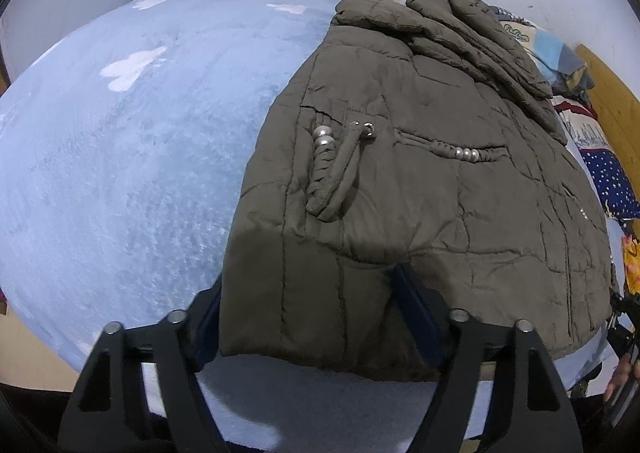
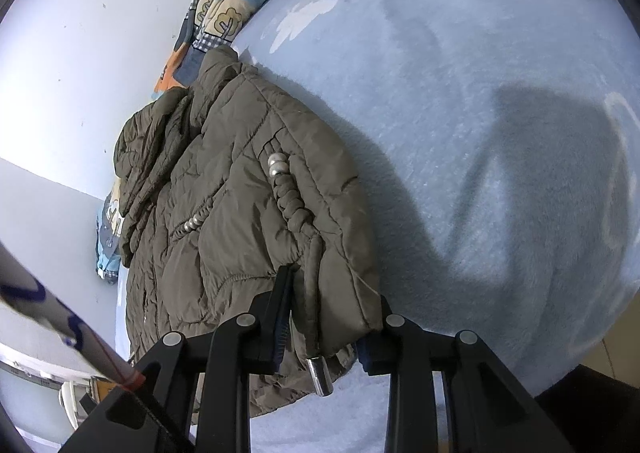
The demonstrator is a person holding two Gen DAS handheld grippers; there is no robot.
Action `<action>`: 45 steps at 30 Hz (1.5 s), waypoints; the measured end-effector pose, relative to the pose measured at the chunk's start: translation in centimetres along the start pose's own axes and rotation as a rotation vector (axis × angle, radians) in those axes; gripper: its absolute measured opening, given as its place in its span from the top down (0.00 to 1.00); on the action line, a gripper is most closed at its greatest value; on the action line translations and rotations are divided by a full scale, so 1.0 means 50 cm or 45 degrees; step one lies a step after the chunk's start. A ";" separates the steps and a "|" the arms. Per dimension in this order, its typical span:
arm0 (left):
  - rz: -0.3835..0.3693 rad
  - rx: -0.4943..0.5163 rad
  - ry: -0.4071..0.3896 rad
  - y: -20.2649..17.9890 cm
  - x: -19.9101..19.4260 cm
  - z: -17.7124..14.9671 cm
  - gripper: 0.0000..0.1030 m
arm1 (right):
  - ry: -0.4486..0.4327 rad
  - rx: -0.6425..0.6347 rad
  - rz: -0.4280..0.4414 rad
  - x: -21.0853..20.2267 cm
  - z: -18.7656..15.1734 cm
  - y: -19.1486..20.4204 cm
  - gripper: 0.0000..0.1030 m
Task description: Fold large clothes
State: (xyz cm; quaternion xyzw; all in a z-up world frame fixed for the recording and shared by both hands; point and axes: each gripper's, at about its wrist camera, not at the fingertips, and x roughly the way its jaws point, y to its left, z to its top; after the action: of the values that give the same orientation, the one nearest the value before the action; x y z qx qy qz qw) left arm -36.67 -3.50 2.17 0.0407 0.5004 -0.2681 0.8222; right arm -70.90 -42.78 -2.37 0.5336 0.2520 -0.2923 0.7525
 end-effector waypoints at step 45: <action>0.072 0.255 -0.337 -0.072 -0.129 -0.002 0.81 | -0.228 -0.298 0.055 -0.131 -0.011 0.097 0.88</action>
State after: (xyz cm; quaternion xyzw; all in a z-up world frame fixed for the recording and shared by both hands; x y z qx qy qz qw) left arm -40.77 -3.94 8.26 0.1009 0.3573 -0.2964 0.8799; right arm -72.10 -39.89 5.15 0.4193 0.2045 -0.2913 0.8351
